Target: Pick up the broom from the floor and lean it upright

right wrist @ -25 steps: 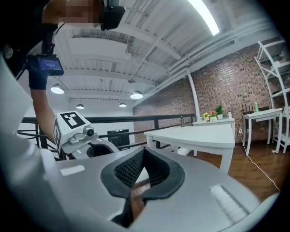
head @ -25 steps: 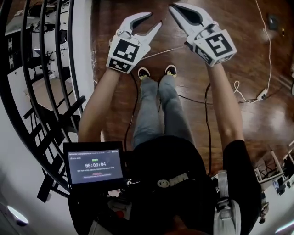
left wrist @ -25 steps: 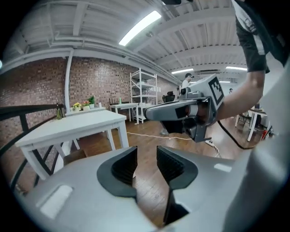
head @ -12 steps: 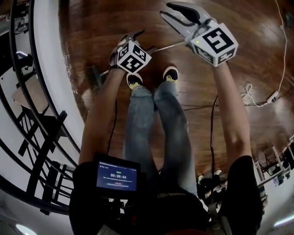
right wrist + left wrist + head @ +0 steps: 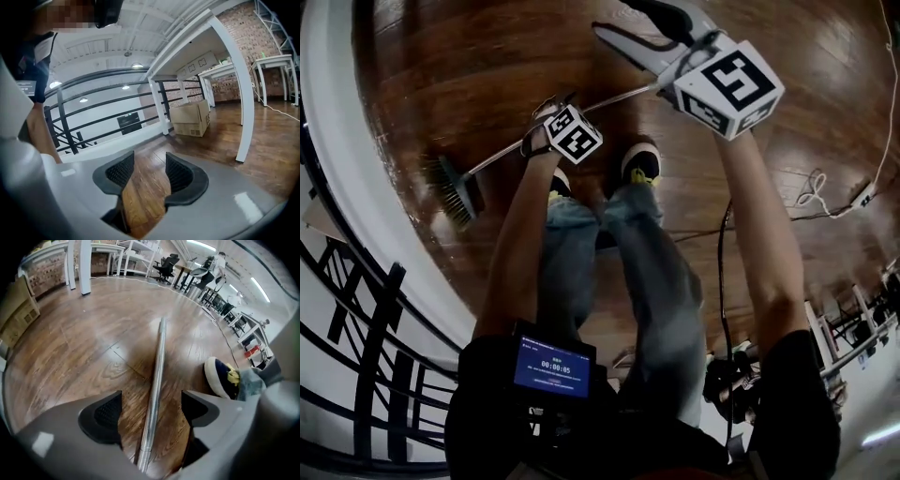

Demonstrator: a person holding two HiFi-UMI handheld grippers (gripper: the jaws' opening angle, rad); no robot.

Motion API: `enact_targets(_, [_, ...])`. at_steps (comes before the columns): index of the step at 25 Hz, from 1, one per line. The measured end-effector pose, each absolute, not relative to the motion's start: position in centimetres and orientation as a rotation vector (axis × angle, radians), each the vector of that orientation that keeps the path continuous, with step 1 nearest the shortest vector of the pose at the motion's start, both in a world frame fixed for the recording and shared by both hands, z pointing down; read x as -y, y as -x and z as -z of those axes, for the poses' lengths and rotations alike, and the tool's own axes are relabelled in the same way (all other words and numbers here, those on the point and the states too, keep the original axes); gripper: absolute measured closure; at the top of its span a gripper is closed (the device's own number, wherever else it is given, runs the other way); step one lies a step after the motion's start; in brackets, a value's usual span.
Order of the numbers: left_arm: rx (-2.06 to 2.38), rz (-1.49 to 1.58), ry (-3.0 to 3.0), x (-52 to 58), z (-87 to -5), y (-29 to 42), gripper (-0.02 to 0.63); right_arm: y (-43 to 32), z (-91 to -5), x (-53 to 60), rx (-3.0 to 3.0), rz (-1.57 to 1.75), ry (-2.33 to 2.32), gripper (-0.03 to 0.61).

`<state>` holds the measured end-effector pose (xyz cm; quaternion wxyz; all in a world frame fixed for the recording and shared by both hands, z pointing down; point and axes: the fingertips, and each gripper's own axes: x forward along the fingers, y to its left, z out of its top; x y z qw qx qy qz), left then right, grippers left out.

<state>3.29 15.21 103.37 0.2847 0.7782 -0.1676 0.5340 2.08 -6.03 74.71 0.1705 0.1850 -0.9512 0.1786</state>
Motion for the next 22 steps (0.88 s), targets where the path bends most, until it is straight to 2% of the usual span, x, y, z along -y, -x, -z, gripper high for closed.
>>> enact_targets(2, [0.466, -1.468, -2.086, -15.1, -104.4, -3.0, 0.207, -2.5, -75.5, 6.3, 2.693, -0.528, -0.559, 0.365])
enact_targets(3, [0.497, -1.478, -2.09, -14.8, -104.6, -2.7, 0.28, -2.7, -75.7, 6.4, 2.691, -0.545, -0.575, 0.365])
enact_targets(4, [0.531, -1.482, -2.096, -14.5, -104.6, -2.4, 0.322, -2.8, -75.9, 6.5, 2.692, -0.559, -0.589, 0.367])
enact_targets(7, [0.584, -1.538, -2.119, -14.5, -104.9, -2.1, 0.344, -3.0, -76.4, 6.6, 2.69, -0.584, -0.621, 0.368])
enact_targets(10, [0.604, -1.572, -2.105, -14.6, -104.9, -2.1, 0.35, -2.8, -76.3, 6.6, 2.693, -0.606, -0.643, 0.399])
enact_targets(11, [0.598, -1.579, -2.107, -14.5, -104.9, -2.1, 0.396, -2.8, -76.2, 6.6, 2.69, -0.601, -0.643, 0.4])
enact_targets(12, [0.588, -1.592, -2.106, -14.5, -104.9, -1.9, 0.512, -2.9, -76.1, 6.6, 2.688, -0.6, -0.644, 0.4])
enact_targets(17, [0.584, -1.579, -2.091, -13.4, -102.4, -0.5, 0.517, -3.2, -74.3, 6.9, 2.694, -0.658, -0.668, 0.402])
enact_targets(22, [0.743, -1.387, -2.113, -8.2, -91.9, 1.6, 0.517, -3.9, -67.9, 8.2, 2.701, -0.705, -0.722, 0.402])
